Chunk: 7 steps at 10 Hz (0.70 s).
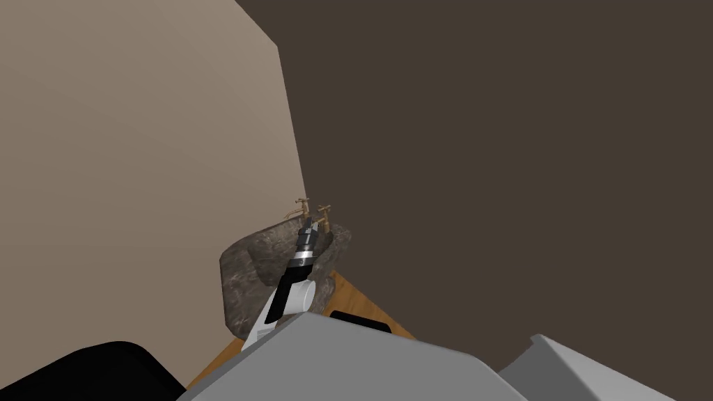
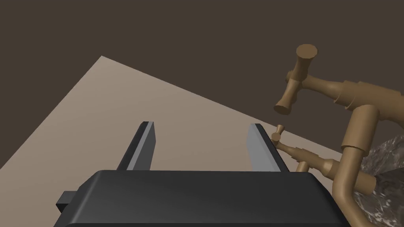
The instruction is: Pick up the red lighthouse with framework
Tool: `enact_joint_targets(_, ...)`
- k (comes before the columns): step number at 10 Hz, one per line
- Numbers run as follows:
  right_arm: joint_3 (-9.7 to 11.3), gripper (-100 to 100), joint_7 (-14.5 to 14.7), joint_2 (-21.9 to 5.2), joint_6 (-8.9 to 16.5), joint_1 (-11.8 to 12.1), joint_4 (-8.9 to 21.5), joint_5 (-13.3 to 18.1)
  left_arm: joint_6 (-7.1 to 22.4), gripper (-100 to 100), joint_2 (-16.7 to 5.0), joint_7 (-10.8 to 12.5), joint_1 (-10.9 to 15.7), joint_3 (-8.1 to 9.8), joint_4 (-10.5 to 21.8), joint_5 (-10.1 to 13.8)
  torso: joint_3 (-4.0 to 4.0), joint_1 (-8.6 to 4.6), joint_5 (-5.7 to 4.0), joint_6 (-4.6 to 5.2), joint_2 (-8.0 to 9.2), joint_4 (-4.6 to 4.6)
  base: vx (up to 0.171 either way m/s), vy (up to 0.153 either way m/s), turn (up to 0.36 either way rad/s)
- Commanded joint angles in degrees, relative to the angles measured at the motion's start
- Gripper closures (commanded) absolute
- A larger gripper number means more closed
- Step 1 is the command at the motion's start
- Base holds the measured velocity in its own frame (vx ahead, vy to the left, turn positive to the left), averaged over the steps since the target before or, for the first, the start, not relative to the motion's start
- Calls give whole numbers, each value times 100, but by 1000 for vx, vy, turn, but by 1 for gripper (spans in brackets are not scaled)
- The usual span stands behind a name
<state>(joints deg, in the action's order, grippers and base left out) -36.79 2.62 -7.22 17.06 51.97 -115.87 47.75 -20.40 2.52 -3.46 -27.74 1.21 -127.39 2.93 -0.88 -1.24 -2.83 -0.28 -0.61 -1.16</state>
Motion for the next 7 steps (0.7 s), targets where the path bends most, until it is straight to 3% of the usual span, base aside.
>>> enact_joint_targets(1,-131,100,9,286,-92,117,-53,96,0,0,0,0,0,0,0,0,0,0,0,0,0,0,-18,-27,80)
enact_joint_targets(2,-372,100,132,493,-111,350,-345,128,0,0,0,0,-1,0,0,0,-4,5,-5,14,-5,-3,-32,-20,370)
enact_joint_targets(3,-511,100,132,722,-111,543,-443,128,0,0,0,0,1,-1,0,0,-4,9,5,-3,-5,-3,-40,-35,295)
enact_joint_targets(5,-511,100,132,890,-111,589,-443,128,0,0,0,0,-2,1,0,0,-7,8,0,18,-8,-7,-11,-16,-3)
enact_joint_targets(6,-487,100,132,817,-78,588,-464,92,0,0,0,0,-2,1,0,0,-13,14,1,18,-16,-11,-2,2,-19)
enact_joint_targets(7,-493,0,130,833,-81,595,-458,96,0,0,0,0,-2,0,0,0,-18,16,3,10,-25,-13,0,0,0)
